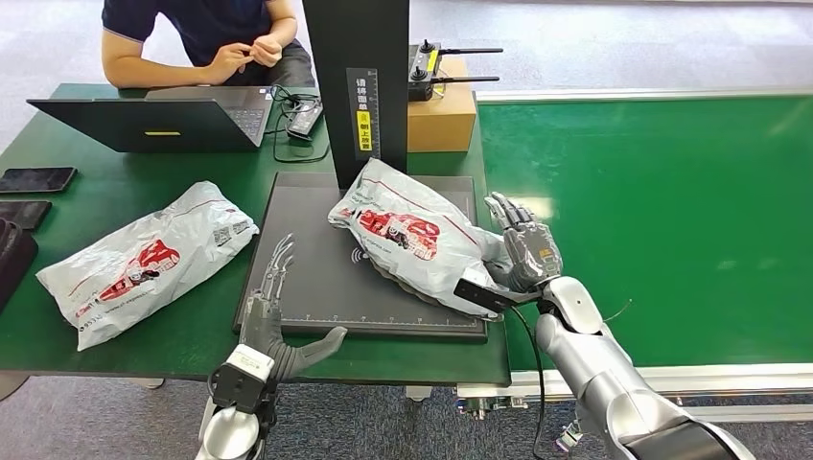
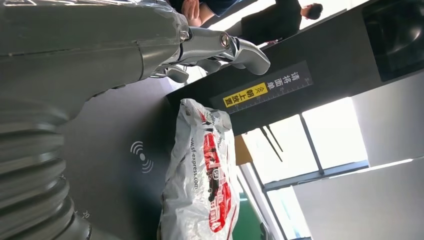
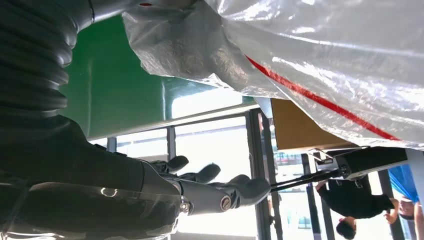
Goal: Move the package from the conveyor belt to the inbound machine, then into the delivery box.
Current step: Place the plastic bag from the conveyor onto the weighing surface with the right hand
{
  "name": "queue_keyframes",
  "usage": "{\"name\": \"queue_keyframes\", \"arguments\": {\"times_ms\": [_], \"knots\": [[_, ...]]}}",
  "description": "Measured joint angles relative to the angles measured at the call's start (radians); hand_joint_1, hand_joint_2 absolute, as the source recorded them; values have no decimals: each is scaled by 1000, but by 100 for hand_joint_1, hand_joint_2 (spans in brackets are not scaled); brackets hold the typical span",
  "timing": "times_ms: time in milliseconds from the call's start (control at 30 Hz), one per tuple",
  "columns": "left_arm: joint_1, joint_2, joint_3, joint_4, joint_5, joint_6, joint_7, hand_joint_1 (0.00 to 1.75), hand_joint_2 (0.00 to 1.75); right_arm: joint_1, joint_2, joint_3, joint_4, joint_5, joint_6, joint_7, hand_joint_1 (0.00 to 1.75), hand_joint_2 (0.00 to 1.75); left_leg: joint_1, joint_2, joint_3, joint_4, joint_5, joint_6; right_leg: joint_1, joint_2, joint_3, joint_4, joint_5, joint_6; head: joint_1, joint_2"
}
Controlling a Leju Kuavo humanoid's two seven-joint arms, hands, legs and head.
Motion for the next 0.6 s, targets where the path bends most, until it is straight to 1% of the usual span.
{"name": "queue_keyframes", "arguments": {"times_ms": [167,400,600], "knots": [[0,0,0,7,1,3,-6,0,175,-23,6,0,54,-7,-23,-10,0,175,0,0,0,0,0,0,0,0,0,0,0,0,0,0],[1,0,0,9,1,4,-6,0,175,-35,16,2,87,-14,-28,-30,0,175,0,0,1,0,0,0,0,0,1,0,0,0,0,0],[1,-4,0,9,0,4,0,0,175,-36,24,2,97,-50,9,-69,0,175,0,0,1,0,0,0,0,0,1,0,0,0,0,0]]}}
